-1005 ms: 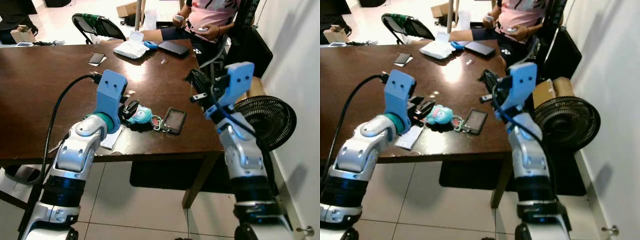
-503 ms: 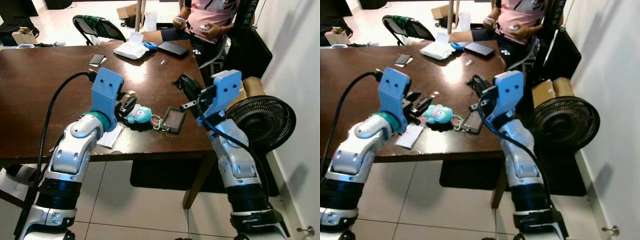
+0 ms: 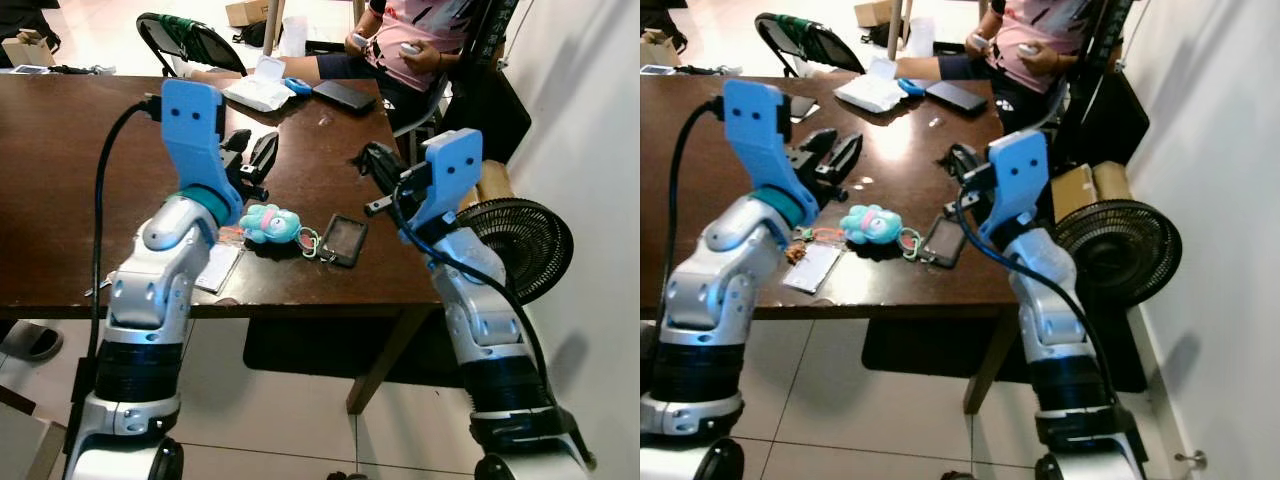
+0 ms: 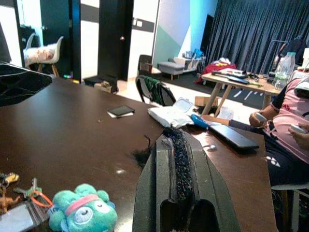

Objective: Hang keys on a hook

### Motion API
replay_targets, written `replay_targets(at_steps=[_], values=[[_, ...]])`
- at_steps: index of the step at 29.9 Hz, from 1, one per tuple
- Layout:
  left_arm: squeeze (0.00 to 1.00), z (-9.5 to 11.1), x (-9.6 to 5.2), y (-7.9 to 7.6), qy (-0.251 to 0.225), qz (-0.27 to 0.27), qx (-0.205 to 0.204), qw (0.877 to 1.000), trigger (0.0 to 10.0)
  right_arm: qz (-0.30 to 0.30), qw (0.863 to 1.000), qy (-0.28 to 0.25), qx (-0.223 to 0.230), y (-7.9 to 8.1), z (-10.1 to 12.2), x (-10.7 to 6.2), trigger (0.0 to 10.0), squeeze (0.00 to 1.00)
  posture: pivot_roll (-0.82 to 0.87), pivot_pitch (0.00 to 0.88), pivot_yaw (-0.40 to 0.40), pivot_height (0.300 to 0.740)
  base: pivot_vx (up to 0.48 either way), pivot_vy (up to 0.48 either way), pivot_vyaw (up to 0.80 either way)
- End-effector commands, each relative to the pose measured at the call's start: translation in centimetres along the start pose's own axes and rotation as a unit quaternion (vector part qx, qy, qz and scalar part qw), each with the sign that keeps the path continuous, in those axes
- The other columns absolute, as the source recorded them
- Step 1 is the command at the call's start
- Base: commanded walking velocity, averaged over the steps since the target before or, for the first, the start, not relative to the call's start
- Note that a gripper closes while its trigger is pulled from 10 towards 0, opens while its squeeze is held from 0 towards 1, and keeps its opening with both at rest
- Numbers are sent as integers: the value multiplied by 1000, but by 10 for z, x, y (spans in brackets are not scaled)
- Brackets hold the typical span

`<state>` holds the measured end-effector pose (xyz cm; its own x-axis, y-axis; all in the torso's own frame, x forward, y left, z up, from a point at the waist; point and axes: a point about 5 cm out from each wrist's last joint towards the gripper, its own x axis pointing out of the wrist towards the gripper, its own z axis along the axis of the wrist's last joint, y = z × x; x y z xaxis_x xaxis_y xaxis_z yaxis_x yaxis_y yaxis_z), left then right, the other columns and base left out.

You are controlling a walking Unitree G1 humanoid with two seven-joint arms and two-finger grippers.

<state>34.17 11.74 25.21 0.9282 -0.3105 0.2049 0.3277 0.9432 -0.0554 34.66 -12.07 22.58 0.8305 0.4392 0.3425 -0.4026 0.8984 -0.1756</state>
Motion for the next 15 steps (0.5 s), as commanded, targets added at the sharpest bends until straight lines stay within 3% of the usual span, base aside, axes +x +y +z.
replay_targets(at_steps=[1,7,10,15], values=[[0,1,0,-6,-2,-6,37,999,10000,7,1000,13,-4,1,-3,2,10000,0,63,0,16,740,0,0,0],[0,0,1,-16,-1,-39,47,998,10000,13,1000,11,-9,5,-2,8,10000,0,68,0,16,740,0,0,0],[0,0,2,-6,1,-14,45,999,10000,13,1000,7,-10,7,0,9,10000,0,62,0,28,740,0,0,0],[0,-1,2,-2,6,-11,42,999,10000,7,1000,8,-12,6,0,8,10000,0,58,0,37,740,0,0,0]])
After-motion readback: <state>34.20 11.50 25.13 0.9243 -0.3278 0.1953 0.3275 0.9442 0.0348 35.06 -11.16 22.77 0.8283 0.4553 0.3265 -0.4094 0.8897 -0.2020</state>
